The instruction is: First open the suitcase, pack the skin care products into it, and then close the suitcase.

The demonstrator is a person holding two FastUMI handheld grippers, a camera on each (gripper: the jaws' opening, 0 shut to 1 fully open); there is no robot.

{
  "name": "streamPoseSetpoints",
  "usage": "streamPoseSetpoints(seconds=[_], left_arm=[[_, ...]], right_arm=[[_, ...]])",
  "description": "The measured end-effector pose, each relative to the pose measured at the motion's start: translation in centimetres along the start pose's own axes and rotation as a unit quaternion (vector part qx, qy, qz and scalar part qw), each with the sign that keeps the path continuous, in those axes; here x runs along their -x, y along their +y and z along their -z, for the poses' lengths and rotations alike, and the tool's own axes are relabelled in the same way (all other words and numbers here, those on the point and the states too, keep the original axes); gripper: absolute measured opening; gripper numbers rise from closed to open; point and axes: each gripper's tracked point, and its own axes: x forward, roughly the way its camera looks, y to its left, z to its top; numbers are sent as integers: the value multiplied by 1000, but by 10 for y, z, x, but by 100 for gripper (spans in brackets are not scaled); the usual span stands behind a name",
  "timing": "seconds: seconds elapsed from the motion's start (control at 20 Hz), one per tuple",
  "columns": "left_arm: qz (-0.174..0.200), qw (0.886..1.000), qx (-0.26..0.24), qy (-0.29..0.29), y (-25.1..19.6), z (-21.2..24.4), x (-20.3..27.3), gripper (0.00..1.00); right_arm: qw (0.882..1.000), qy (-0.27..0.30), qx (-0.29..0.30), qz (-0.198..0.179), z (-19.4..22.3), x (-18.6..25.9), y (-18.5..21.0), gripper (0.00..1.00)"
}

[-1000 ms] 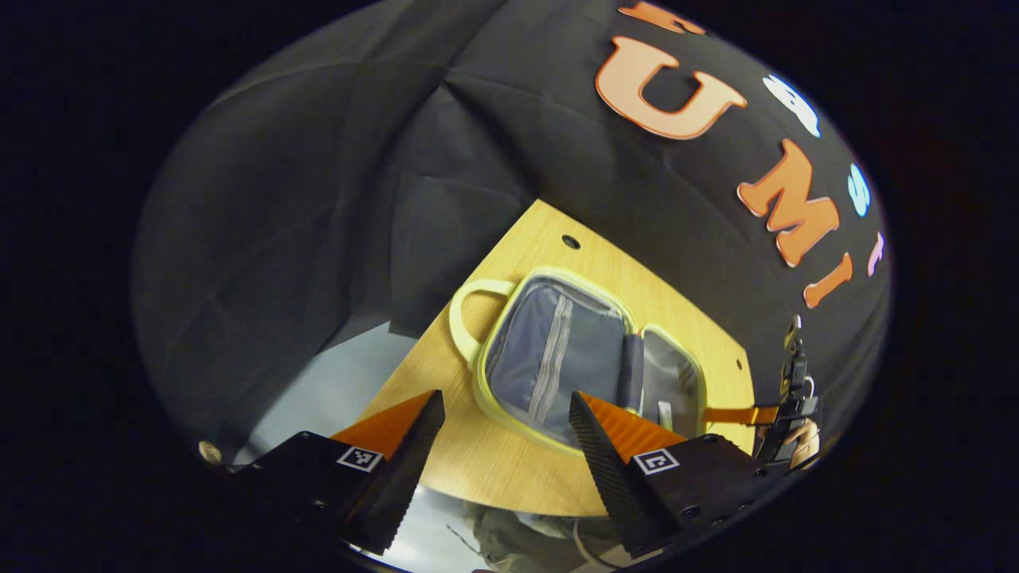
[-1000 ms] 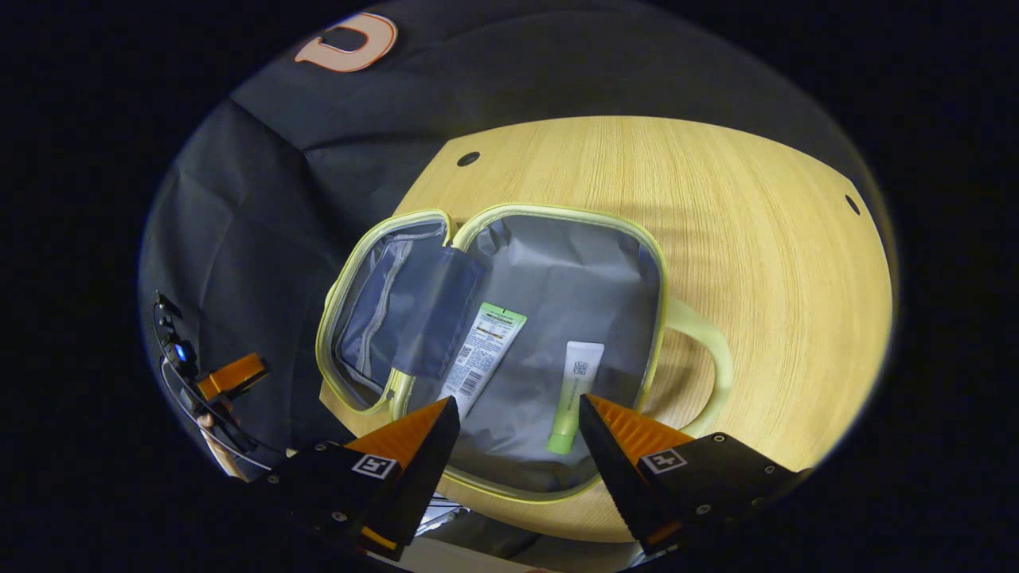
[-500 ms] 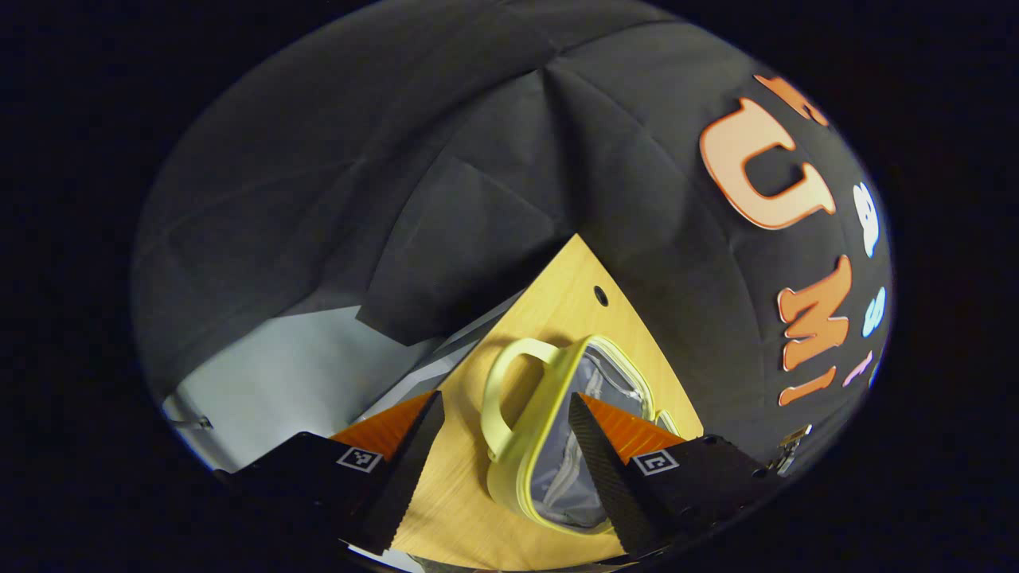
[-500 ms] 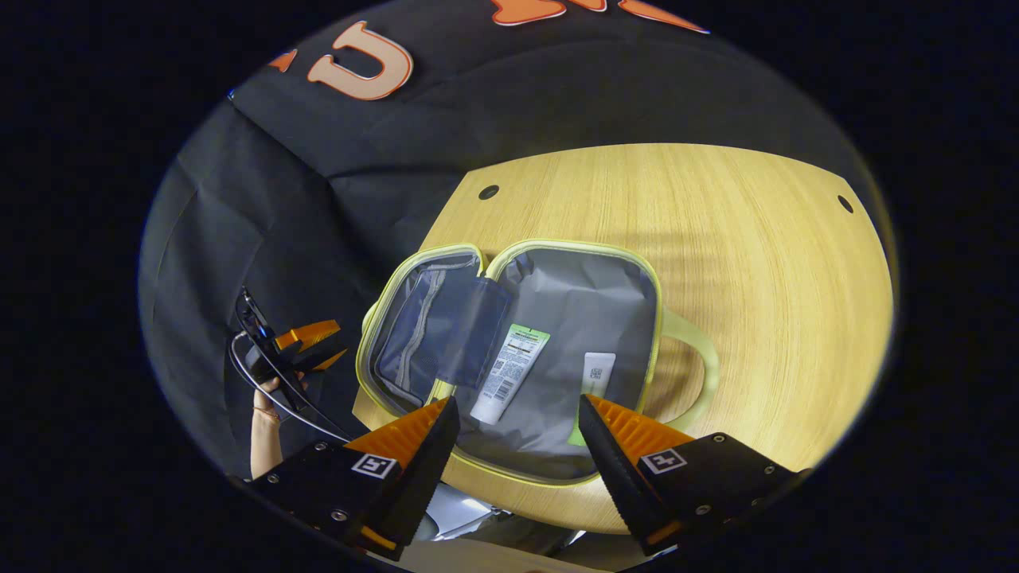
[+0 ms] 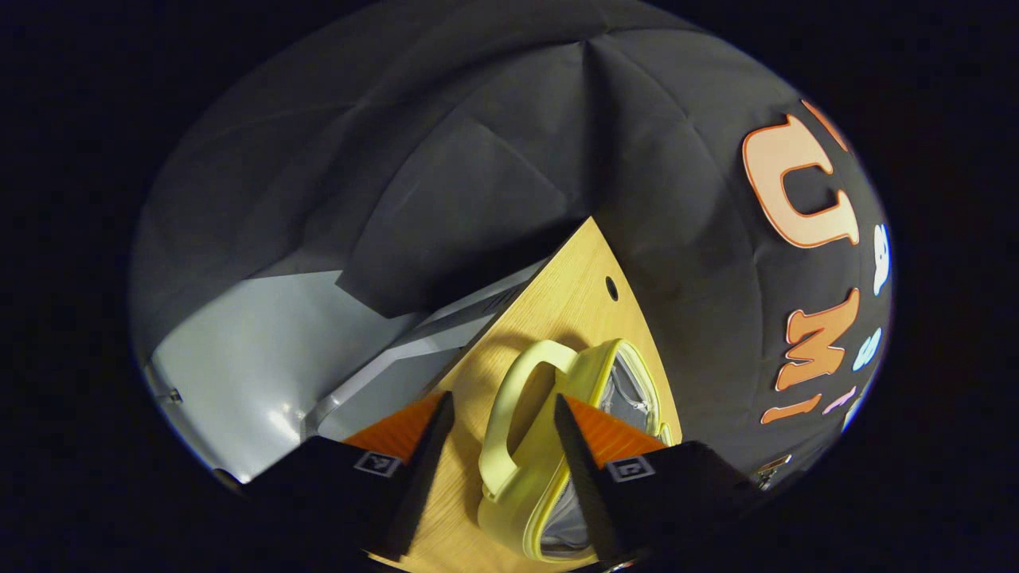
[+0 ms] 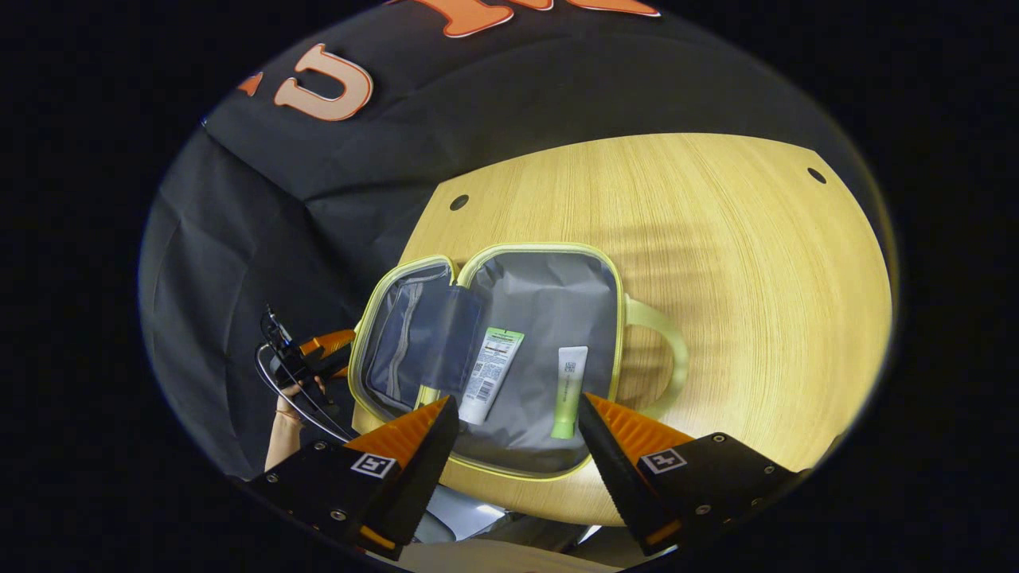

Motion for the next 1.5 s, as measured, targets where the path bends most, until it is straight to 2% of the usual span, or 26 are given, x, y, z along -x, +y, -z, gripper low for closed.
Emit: streamPoseSetpoints(seconds=[0.1, 0.15, 0.2, 0.3, 0.45, 0.6, 0.65, 0.7, 0.85, 1.15, 1.3, 1.5], left_arm=[[-5, 1000, 11, 11, -2, 4, -10, 59], [-22, 1000, 15, 13, 4, 5, -13, 40], [-24, 1000, 12, 16, -2, 7, -14, 21], [-31, 999, -17, 13, -12, 5, -6, 20], [-62, 994, -85, 0, -40, -7, 23, 18], [-49, 991, -126, -20, -94, -23, 55, 17], [-42, 990, -136, -26, -114, -24, 65, 10], [-35, 988, -148, -29, -133, -23, 77, 17], [-26, 981, -187, -43, -186, -16, 103, 17], [-25, 960, -272, -59, -295, 31, 129, 17], [-17, 945, -320, -56, -351, 78, 136, 19], [1, 938, -344, -39, -410, 147, 120, 22]], right_arm=[[1000, 2, -2, 0, 2, 2, -3, 96], [1000, 3, -2, 0, 2, 3, -4, 96], [1000, 2, -2, 0, 2, 3, -6, 95], [1000, -1, 0, 3, 1, 6, -10, 96], [1000, -17, 1, 6, -6, 10, -14, 96], [999, -35, -2, 0, -16, 17, -16, 95], [999, -41, -1, -2, -18, 18, -16, 95], [999, -47, 0, -5, -22, 22, -17, 95], [998, -67, 1, -18, -35, 40, -20, 95], [991, -126, 19, -31, -70, 84, -48, 95], [987, -155, 36, -26, -88, 112, -75, 95], [981, -184, 52, -16, -102, 150, -117, 95]])
